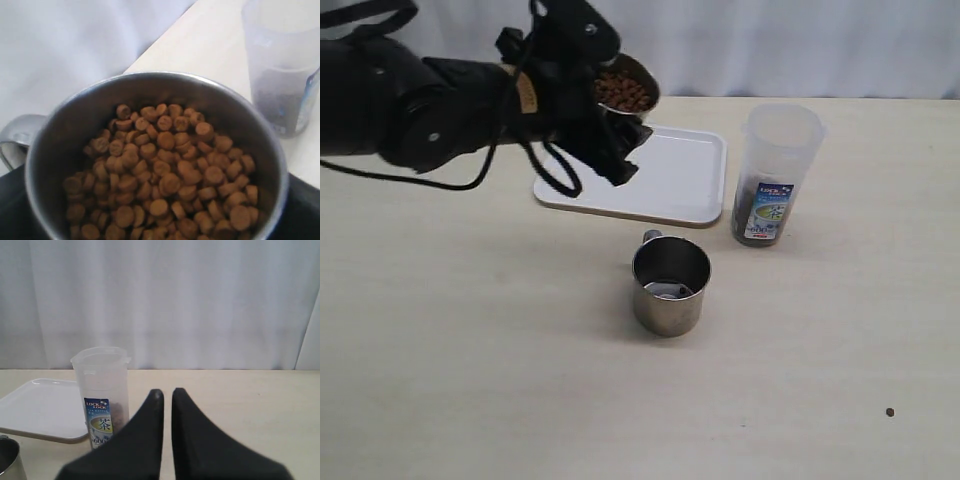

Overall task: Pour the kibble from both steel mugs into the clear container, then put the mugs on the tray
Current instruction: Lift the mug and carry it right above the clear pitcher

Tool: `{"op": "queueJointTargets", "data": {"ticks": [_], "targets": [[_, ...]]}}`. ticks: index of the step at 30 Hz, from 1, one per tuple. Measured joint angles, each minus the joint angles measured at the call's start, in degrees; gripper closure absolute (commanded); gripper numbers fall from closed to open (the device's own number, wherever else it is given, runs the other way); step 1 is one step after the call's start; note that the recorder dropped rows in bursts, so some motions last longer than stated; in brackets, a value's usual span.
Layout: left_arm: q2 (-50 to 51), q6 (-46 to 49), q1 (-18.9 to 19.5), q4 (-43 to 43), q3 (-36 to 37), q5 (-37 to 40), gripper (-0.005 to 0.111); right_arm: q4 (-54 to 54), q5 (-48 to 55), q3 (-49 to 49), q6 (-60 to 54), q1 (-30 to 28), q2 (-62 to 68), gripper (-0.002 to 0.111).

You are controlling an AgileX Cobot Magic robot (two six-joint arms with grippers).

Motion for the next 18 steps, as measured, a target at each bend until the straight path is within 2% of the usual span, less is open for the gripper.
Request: {"op": "queueJointTargets", "data": {"ticks": [6, 11, 16, 18], "targets": [[7.7, 1.5, -2.2, 2.6, -12.7, 6.9, 0.107, 0.0, 0.0, 0.0, 0.0, 0.0, 0.0, 0.104], [11.4, 1.6, -3.9, 6.3, -18.6, 10.0, 0.107, 0.0, 0.0, 0.0, 0.0, 0.0, 0.0, 0.104], [13.6, 0.8, -6.5, 13.4, -23.4, 13.3, 0.107, 0.0, 0.0, 0.0, 0.0, 0.0, 0.0, 0.104], [14.8, -2.4, -8.0, 19.0, -26.0, 15.6, 0.107, 0.0, 0.0, 0.0, 0.0, 0.0, 0.0, 0.104]]}}
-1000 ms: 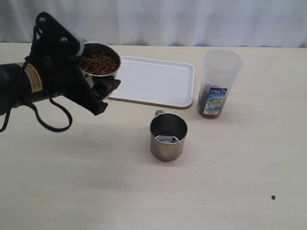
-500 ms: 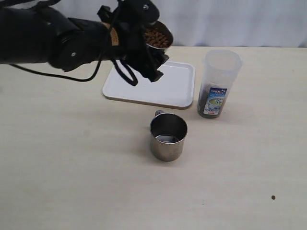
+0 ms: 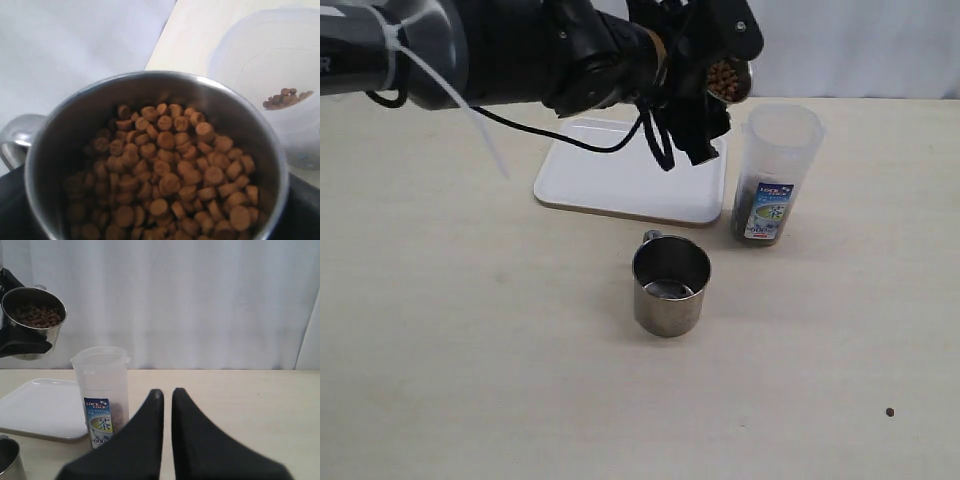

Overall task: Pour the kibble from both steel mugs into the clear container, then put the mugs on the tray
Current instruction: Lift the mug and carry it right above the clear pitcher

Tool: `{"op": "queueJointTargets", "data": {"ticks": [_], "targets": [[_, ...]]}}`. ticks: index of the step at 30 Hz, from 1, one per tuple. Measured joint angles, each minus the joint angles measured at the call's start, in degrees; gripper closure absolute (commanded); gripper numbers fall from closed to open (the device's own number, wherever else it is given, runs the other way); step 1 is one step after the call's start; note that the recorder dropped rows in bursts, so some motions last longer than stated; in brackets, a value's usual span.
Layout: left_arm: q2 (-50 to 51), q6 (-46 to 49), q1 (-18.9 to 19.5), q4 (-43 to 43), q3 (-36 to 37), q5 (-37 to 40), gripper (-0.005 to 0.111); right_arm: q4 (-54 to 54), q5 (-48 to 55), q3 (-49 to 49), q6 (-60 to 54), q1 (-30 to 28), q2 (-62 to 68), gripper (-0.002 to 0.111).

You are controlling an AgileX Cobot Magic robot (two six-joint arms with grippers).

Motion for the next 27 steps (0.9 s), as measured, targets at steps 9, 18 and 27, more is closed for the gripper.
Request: {"op": "queueJointTargets", "data": {"ticks": [9, 18, 27], "targets": [[3.8, -17.6, -4.3, 30.0, -6.4, 8.5, 0.107, 0.0, 0.0, 0.0, 0.0, 0.0, 0.0, 0.104], [4.8, -18.4, -5.7, 38.0, -6.4, 5.2, 0.107, 0.0, 0.0, 0.0, 0.0, 0.0, 0.0, 0.104], [7.5, -18.6, -5.7, 43.7, -9.4, 5.0, 0.107, 0.0, 0.0, 0.0, 0.0, 0.0, 0.0, 0.104]]}}
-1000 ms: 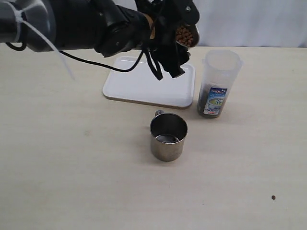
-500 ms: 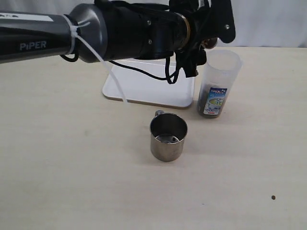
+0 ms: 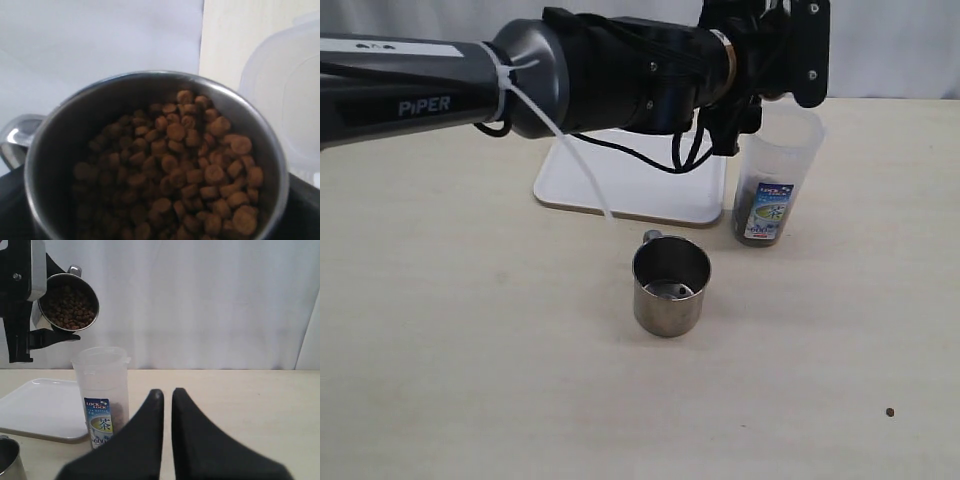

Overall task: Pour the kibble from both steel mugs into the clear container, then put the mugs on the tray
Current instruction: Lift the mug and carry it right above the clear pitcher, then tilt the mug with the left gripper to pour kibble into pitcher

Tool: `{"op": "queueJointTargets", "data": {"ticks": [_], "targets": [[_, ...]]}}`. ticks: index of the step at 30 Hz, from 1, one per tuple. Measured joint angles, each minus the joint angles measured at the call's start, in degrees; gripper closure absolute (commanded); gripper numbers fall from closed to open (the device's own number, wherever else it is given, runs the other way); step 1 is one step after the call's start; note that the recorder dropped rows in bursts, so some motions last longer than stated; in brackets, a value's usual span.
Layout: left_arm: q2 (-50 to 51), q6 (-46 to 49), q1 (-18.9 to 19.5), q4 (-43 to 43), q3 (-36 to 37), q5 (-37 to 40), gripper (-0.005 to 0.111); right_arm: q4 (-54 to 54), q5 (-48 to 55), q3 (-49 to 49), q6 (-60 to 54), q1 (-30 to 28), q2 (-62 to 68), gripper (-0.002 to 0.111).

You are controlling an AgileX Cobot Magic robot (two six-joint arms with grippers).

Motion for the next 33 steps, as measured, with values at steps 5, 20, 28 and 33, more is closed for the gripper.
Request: {"op": "queueJointTargets", "data": {"ticks": [5, 20, 28, 33], "targets": [[1.1, 0.0, 0.0, 3.5, -0.5, -0.4, 0.107, 0.0, 0.0, 0.0, 0.0, 0.0, 0.0, 0.104], [3.3, -0.1, 0.0, 14.1, -0.6, -2.1, 0.107, 0.0, 0.0, 0.0, 0.0, 0.0, 0.0, 0.104], [3.4, -0.1, 0.0, 17.1, -0.9, -2.2, 0.107, 0.0, 0.0, 0.0, 0.0, 0.0, 0.0, 0.104], [3.4, -0.1, 0.0, 20.6, -0.9, -2.2, 0.107, 0.0, 0.0, 0.0, 0.0, 0.0, 0.0, 0.104]]}}
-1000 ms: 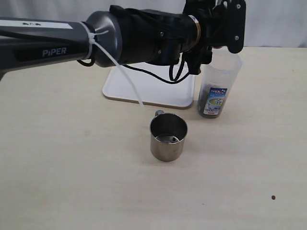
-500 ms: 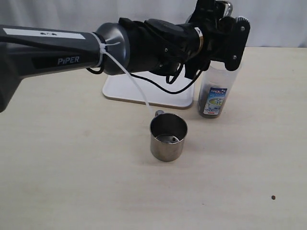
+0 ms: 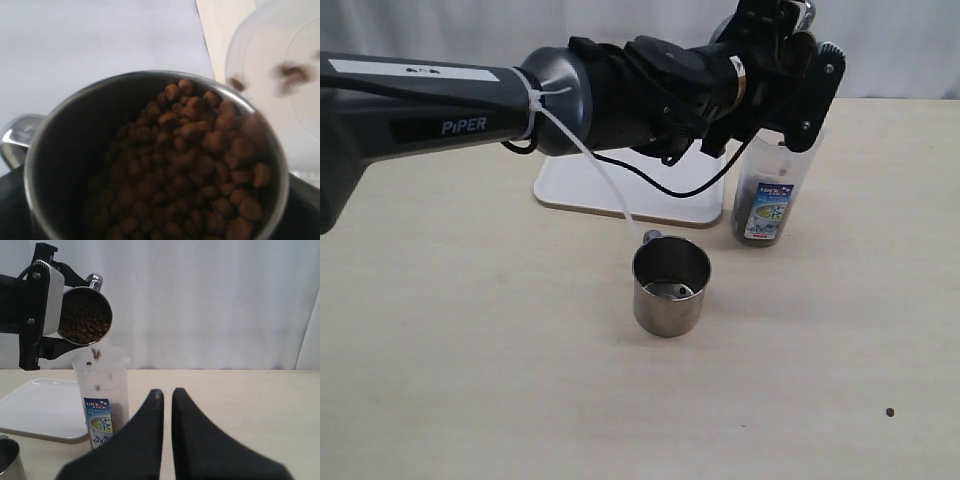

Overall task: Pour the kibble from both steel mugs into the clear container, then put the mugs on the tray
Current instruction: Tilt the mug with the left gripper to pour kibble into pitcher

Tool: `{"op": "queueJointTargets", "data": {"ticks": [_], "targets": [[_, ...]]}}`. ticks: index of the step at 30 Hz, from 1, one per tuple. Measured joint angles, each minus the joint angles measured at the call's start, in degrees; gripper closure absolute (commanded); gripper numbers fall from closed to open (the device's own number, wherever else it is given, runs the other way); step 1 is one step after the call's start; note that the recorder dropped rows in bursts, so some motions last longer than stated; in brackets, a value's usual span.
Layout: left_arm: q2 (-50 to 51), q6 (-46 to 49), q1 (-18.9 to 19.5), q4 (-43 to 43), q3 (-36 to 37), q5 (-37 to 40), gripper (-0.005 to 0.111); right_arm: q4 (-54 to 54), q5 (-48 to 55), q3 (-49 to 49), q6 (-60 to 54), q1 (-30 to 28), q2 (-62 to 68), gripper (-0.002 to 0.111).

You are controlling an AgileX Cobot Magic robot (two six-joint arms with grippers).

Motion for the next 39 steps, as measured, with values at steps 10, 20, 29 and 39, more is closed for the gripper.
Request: {"op": "queueJointTargets", "data": {"ticks": [10, 20, 29, 39], "targets": [[1.3, -0.1, 0.0, 2.7, -0.5, 1.3, 0.107, 0.0, 0.0, 0.0, 0.0, 0.0, 0.0, 0.104], [1.4, -0.2, 0.0, 2.8, -1.6, 1.7, 0.107, 0.0, 0.0, 0.0, 0.0, 0.0, 0.0, 0.104], [1.4, 5.2, 0.0, 2.8, -1.6, 1.7, 0.107, 0.0, 0.0, 0.0, 0.4, 0.0, 0.0, 0.104], [1.4, 8.8, 0.0, 2.8, -1.6, 1.7, 0.107, 0.0, 0.0, 0.0, 0.4, 0.0, 0.0, 0.104]]}}
